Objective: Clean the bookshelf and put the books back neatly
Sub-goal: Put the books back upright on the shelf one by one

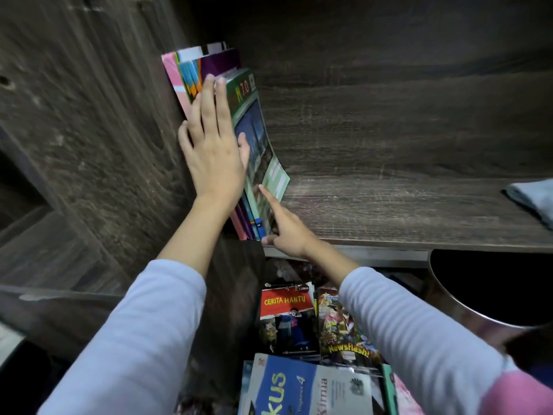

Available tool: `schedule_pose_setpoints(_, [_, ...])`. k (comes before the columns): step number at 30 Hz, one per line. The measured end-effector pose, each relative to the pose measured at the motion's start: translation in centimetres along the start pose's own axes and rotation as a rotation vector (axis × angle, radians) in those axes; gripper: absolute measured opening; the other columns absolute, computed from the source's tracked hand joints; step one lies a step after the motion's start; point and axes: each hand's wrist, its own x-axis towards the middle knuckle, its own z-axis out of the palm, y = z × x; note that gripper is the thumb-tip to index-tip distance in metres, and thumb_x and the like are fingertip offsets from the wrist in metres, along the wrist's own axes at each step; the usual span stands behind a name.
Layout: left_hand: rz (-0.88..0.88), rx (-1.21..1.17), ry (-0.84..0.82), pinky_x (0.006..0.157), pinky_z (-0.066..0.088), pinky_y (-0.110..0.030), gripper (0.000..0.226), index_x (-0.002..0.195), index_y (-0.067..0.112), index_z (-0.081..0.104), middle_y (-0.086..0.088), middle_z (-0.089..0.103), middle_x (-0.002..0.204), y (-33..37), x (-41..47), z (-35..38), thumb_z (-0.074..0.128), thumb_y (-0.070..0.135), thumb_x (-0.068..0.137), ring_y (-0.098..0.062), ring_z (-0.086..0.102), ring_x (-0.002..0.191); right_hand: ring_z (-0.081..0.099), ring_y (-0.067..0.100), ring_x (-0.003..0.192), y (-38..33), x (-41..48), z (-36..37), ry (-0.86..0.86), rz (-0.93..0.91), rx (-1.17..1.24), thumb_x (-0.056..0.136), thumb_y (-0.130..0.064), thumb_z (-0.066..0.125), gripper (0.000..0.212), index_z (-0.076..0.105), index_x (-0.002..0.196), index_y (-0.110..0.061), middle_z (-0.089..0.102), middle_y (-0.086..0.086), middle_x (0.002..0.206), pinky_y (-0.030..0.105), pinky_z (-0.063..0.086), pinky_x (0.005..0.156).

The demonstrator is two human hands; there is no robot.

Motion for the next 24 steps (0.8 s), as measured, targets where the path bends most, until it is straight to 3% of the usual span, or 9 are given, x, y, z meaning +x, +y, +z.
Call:
schedule_pose_setpoints(2, [-0.007, -0.045, -0.054, 0.107, 0.030, -0.041, 0.077, 0.150, 0.010, 0.011, -0.007, 0.018, 0.157, 0.3, -0.3, -0.7, 0.049, 0.035, 0.087, -0.023, 0.027, 0.140, 0.022, 0.024, 0.143, -0.1, -0.9, 0.4, 0.047, 0.006, -0.041, 0.085, -0.005, 0.065, 0.098, -0.001, 0.149, -0.038, 0.014, 0.002, 0.158, 0.044, 0.025, 0.115])
schedule_pose_setpoints(5, [-0.003, -0.177, -0.039, 0.109, 0.024, -0.042, 0.075, 0.149, 0.009, 0.015, -0.011, 0.019, 0.156, 0.9, -2.0, -1.5, 0.049, 0.035, 0.088, -0.023, 0.021, 0.142, 0.037, 0.024, 0.134, 0.3, -3.0, 1.2, 0.309, -0.101, -0.124, 0.086, -0.011, 0.059, 0.076, 0.017, 0.149, -0.023, 0.034, 0.008, 0.148, 0.044, 0.034, 0.109])
schedule_pose_setpoints(8, [0.122, -0.339, 0.085, 0.101, 0.030, -0.040, 0.056, 0.139, 0.015, 0.033, -0.008, 0.037, 0.146, 1.0, -5.9, -0.8, 0.053, 0.027, 0.088, -0.022, 0.035, 0.131, 0.053, 0.029, 0.111, 2.1, -5.6, 2.5, 0.537, -0.215, -0.201, 0.084, -0.021, 0.051, 0.051, 0.040, 0.133, -0.013, 0.053, 0.012, 0.120, 0.040, 0.044, 0.093])
schedule_pose_setpoints(11, [0.287, -0.528, 0.059, 0.088, 0.038, -0.037, 0.033, 0.118, 0.017, 0.047, -0.005, 0.049, 0.124, 1.8, -11.0, 0.1, 0.054, 0.019, 0.086, -0.023, 0.049, 0.108, 0.058, 0.031, 0.093, 5.1, -8.1, 3.8, 0.535, -0.172, -0.310, 0.082, -0.029, 0.046, 0.043, 0.051, 0.119, -0.007, 0.058, 0.012, 0.101, 0.035, 0.042, 0.081])
schedule_pose_setpoints(15, [0.382, -0.617, -0.171, 0.075, 0.041, -0.032, 0.018, 0.101, 0.013, 0.059, -0.007, 0.064, 0.098, 3.3, -17.7, 1.4, 0.052, 0.018, 0.084, -0.020, 0.054, 0.091, 0.058, 0.028, 0.080, 9.8, -11.4, 5.5, 0.502, -0.044, -0.408, 0.079, -0.032, 0.046, 0.033, 0.052, 0.104, -0.011, 0.057, 0.009, 0.089, 0.032, 0.042, 0.073])
schedule_pose_setpoints(19, [0.430, -0.522, -0.607, 0.068, 0.039, -0.028, 0.021, 0.087, 0.018, 0.063, 0.002, 0.062, 0.086, 4.2, -23.2, 3.4, 0.044, 0.025, 0.083, -0.019, 0.058, 0.078, 0.058, 0.029, 0.073, 13.5, -13.9, 7.4, 0.389, 0.179, -0.438, 0.078, -0.038, 0.041, 0.029, 0.052, 0.090, -0.014, 0.056, 0.009, 0.082, 0.030, 0.045, 0.063])
schedule_pose_setpoints(22, [0.426, -0.506, -0.900, 0.068, 0.049, -0.031, 0.028, 0.086, 0.018, 0.065, 0.000, 0.062, 0.086, 5.0, -26.4, 4.8, 0.039, 0.025, 0.081, -0.022, 0.063, 0.078, 0.058, 0.036, 0.093, 15.9, -15.1, 8.8, 0.161, 0.348, -0.407, 0.080, -0.046, 0.035, 0.051, 0.061, 0.101, -0.007, 0.057, 0.015, 0.100, 0.040, 0.049, 0.077])
schedule_pose_setpoints(24, [0.409, -0.460, -1.103, 0.080, 0.049, -0.035, 0.027, 0.104, 0.018, 0.063, 0.000, 0.060, 0.105, 5.4, -27.9, 5.1, 0.042, 0.023, 0.088, -0.022, 0.059, 0.099, 0.048, 0.035, 0.115, 17.2, -16.0, 9.5, 0.003, 0.421, -0.427, 0.086, -0.046, 0.044, 0.049, 0.055, 0.118, -0.011, 0.049, 0.015, 0.125, 0.039, 0.042, 0.092])
